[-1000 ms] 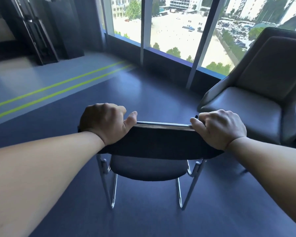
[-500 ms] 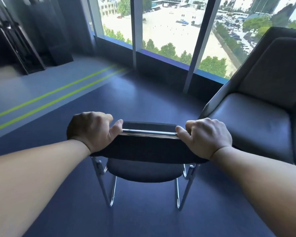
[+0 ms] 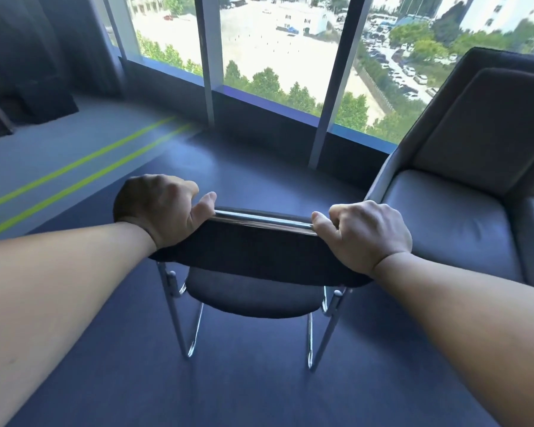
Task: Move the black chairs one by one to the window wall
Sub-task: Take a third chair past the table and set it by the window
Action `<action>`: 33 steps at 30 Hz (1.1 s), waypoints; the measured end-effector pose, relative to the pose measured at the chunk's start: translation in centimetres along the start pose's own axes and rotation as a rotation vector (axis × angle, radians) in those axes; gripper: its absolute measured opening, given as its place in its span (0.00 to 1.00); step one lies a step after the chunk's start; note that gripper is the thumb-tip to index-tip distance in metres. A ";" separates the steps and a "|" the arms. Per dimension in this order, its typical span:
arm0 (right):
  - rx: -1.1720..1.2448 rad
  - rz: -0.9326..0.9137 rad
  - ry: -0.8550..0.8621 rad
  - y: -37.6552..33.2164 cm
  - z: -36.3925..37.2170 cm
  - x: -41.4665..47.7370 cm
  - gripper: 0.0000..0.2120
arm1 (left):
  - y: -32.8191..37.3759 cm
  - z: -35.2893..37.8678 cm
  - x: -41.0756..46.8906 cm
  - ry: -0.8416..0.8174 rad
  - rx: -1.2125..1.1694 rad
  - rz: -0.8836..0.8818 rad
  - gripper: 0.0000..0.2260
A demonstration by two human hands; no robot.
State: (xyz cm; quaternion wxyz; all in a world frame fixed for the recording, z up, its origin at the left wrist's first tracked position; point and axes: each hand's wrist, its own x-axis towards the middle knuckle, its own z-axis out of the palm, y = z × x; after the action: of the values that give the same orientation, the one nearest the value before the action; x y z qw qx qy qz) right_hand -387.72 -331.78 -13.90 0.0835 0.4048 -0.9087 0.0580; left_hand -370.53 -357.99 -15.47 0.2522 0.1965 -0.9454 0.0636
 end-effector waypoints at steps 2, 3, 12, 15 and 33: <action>0.000 0.027 -0.004 -0.3 0.3 1.9 0.28 | -1.1 1.1 2.0 -0.011 -0.019 0.017 0.25; 0.001 0.041 -0.004 -0.5 0.4 2.9 0.28 | -1.8 1.7 3.0 -0.013 -0.030 0.028 0.25; -0.055 0.139 -0.042 -2.1 1.1 8.7 0.27 | -5.7 5.8 9.5 -0.033 -0.098 0.094 0.26; -0.066 0.161 -0.040 -2.4 1.4 10.3 0.27 | -6.6 6.9 11.4 -0.027 -0.113 0.112 0.25; -0.059 0.214 -0.035 4.3 4.9 27.5 0.28 | -7.7 16.6 28.4 -0.033 -0.099 0.165 0.24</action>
State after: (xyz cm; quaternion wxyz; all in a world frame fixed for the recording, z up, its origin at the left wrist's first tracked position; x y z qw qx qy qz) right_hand -409.56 -349.71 -13.40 0.0726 0.3036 -0.9495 0.0329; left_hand -397.54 -378.36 -15.40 0.2400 0.1066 -0.9643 0.0343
